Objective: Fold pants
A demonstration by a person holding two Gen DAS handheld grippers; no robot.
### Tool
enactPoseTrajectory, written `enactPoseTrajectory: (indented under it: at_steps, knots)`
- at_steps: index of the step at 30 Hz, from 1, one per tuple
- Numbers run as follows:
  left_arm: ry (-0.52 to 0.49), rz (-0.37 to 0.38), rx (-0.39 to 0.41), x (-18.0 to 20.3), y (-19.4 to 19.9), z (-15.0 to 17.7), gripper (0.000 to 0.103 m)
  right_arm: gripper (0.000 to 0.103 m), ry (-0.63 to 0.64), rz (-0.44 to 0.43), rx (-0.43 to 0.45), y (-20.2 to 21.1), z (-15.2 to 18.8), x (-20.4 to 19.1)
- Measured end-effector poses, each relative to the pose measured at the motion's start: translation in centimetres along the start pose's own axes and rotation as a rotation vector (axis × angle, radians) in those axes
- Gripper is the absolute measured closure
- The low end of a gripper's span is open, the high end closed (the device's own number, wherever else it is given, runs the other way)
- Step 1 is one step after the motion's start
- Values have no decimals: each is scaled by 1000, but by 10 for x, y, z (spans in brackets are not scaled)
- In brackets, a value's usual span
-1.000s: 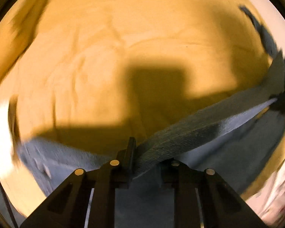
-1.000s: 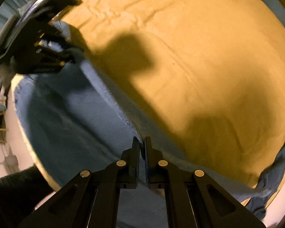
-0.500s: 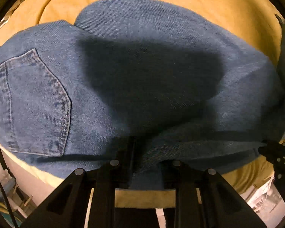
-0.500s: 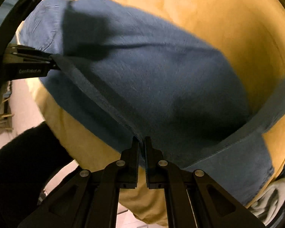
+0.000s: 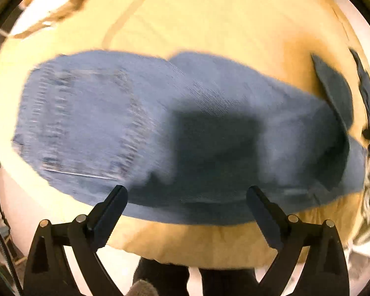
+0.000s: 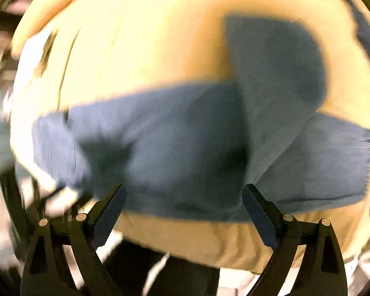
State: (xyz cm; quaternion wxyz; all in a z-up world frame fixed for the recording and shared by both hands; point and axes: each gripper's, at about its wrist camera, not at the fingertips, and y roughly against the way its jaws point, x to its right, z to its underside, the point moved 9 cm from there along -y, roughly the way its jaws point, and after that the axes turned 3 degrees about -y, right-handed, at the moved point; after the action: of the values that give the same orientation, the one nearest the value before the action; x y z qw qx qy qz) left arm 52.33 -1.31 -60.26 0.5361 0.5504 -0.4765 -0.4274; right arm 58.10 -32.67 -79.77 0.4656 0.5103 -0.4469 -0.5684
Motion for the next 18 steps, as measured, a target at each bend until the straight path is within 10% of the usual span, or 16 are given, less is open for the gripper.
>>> enactPoseTrajectory:
  at_steps: [4,7,12,18]
  knots:
    - [68,-73,57,-21,9,-13,5,7,16,193,113,-1,-83,27]
    - [87,-133,40,-37,-1,3,5,7,45,266,37,-46,-110,31]
    - [152,-194,38,-13,-19,10,5,88,76,281,6,-73,-95,56]
    - [198,-205,42,-33,-12,47,5,98,-301,149,276,39,-26,176]
